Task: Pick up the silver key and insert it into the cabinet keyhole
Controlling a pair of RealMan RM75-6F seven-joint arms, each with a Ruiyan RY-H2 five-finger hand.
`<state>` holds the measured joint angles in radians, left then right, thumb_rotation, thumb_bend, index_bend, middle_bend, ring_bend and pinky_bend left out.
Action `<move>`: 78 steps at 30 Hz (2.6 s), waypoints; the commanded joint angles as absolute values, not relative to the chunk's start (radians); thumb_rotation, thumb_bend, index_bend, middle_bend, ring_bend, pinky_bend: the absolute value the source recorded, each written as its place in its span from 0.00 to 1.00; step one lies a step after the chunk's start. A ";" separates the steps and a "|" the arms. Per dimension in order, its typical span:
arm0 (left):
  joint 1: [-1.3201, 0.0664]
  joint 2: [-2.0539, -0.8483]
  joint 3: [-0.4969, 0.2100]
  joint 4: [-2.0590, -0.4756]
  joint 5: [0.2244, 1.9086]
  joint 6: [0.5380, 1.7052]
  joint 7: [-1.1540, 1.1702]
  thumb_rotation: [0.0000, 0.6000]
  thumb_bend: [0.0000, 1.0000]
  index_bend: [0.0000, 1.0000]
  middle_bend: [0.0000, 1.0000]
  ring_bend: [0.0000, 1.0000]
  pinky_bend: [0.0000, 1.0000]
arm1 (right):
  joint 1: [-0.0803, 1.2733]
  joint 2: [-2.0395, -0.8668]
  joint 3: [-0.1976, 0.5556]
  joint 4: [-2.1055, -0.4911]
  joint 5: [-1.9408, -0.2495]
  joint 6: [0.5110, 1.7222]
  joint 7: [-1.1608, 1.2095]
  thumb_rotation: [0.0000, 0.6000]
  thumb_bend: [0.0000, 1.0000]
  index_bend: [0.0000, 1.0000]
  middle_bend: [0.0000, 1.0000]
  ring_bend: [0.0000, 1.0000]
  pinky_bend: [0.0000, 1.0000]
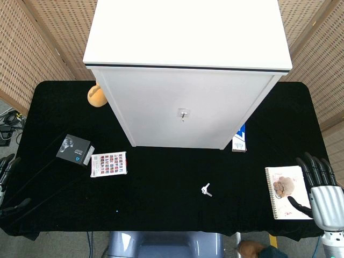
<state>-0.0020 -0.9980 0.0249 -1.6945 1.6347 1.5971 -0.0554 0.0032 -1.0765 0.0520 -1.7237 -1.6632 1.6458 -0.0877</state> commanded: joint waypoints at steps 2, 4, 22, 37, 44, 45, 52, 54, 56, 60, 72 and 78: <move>-0.002 -1.000 0.023 -1.691 1.633 1.597 -0.055 1.00 0.00 0.00 0.00 0.00 0.00 | 0.008 -1.079 0.047 -1.723 -1.657 1.628 -0.093 1.00 0.00 0.10 0.00 0.00 0.00; -0.002 -1.001 0.023 -1.691 1.633 1.598 -0.054 1.00 0.00 0.00 0.00 0.00 0.00 | 0.013 -1.082 0.045 -1.723 -1.656 1.615 -0.101 1.00 0.00 0.10 0.00 0.00 0.00; -0.027 -1.033 -0.009 -1.697 1.557 1.544 0.033 1.00 0.00 0.00 0.00 0.00 0.00 | 0.396 -1.128 0.033 -1.651 -1.768 1.089 0.027 1.00 0.16 0.37 0.84 0.85 1.00; -0.040 -1.041 -0.021 -1.692 1.505 1.503 0.034 1.00 0.00 0.00 0.00 0.00 0.00 | 0.590 -1.376 0.038 -1.549 -1.678 0.803 -0.049 1.00 0.38 0.48 0.88 0.87 1.00; -0.043 -1.036 -0.023 -1.690 1.500 1.497 0.019 1.00 0.00 0.00 0.00 0.00 0.00 | 0.603 -1.456 0.039 -1.499 -1.611 0.779 -0.155 1.00 0.44 0.49 0.88 0.87 1.00; -0.043 -1.035 -0.023 -1.690 1.500 1.497 0.017 1.00 0.00 0.00 0.00 0.00 0.00 | 0.604 -1.464 0.039 -1.493 -1.602 0.777 -0.169 1.00 0.45 0.49 0.88 0.87 1.00; -0.044 -1.033 -0.022 -1.690 1.501 1.495 0.014 1.00 0.00 0.00 0.00 0.00 0.00 | 0.610 -1.506 0.028 -1.458 -1.547 0.771 -0.244 1.00 0.46 0.49 0.87 0.87 1.00; -0.044 -1.033 -0.022 -1.690 1.500 1.495 0.015 1.00 0.00 0.00 0.00 0.00 0.00 | 0.610 -1.513 0.021 -1.447 -1.545 0.776 -0.252 1.00 0.47 0.51 0.87 0.87 1.00; -0.044 -1.032 -0.021 -1.691 1.499 1.494 0.015 1.00 0.00 0.00 0.00 0.00 0.00 | 0.610 -1.520 0.013 -1.431 -1.544 0.783 -0.258 1.00 0.47 0.53 0.87 0.87 1.00; -0.044 -1.031 -0.022 -1.693 1.498 1.495 0.014 1.00 0.00 0.00 0.00 0.00 0.00 | 0.611 -1.526 0.001 -1.407 -1.544 0.793 -0.259 1.00 0.51 0.55 0.87 0.87 1.00; -0.044 -1.029 -0.021 -1.692 1.499 1.495 0.009 1.00 0.00 0.00 0.00 0.00 0.00 | 0.625 -1.561 -0.020 -1.368 -1.567 0.829 -0.238 1.00 0.51 0.55 0.87 0.87 1.00; -0.044 -1.029 -0.021 -1.691 1.497 1.495 0.008 1.00 0.00 0.00 0.00 0.00 0.00 | 0.635 -1.581 -0.029 -1.335 -1.573 0.833 -0.249 1.00 0.52 0.55 0.87 0.87 1.00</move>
<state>-0.0437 -1.0289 -0.0210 -1.6914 1.4973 1.4956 0.0086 0.6332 -1.5780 -0.0266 -1.3381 -1.5725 0.8322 -0.2479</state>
